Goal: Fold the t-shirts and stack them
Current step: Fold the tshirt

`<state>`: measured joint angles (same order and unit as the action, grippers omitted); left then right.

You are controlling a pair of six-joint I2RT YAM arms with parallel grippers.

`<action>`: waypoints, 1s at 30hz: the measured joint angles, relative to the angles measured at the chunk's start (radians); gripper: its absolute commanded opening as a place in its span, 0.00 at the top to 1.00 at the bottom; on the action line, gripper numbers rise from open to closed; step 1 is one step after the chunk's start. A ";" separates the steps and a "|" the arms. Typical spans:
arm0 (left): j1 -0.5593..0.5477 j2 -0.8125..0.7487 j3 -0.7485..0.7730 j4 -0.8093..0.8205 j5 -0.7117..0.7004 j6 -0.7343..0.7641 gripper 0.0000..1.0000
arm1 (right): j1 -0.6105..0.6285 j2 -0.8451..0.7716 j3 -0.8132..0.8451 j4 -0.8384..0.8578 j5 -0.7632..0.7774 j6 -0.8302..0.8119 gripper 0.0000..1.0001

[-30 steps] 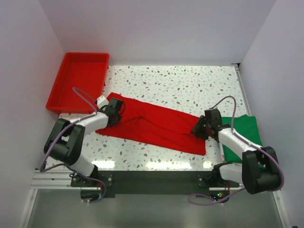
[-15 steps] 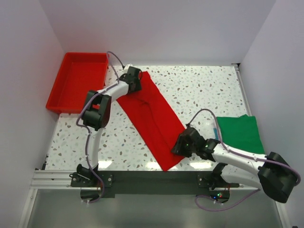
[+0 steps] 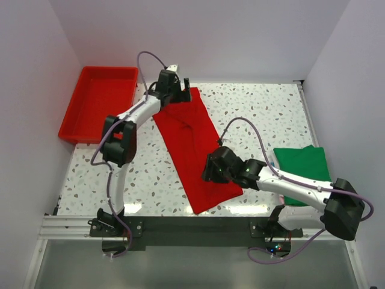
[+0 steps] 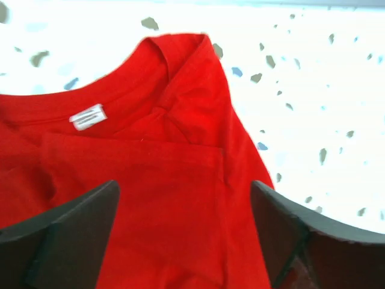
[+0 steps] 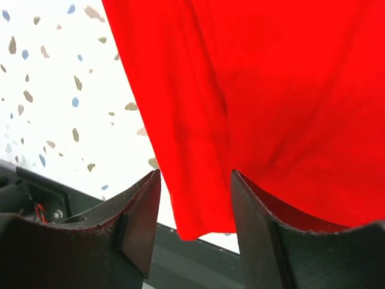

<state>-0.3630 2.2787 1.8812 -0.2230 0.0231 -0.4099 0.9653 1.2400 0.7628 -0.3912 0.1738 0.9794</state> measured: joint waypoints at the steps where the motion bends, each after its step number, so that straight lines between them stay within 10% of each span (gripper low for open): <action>1: 0.001 -0.036 -0.025 0.001 -0.003 -0.005 0.12 | -0.008 -0.010 0.013 -0.018 0.015 -0.018 0.47; 10: 0.006 -0.587 -0.537 0.100 -0.146 -0.219 0.62 | -0.352 0.233 0.290 -0.006 -0.042 -0.246 0.57; 19: -0.056 -0.958 -1.084 0.046 -0.146 -0.335 0.65 | -0.404 0.792 0.849 0.137 -0.124 -0.372 0.67; 30: -0.079 -1.354 -1.099 -0.143 -0.126 -0.303 0.62 | -0.446 1.163 1.200 0.152 -0.113 -0.389 0.68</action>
<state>-0.4416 0.9245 0.7818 -0.3656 -0.1032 -0.7132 0.5194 2.4027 1.9629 -0.2390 0.0608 0.5900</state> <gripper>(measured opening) 0.371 0.324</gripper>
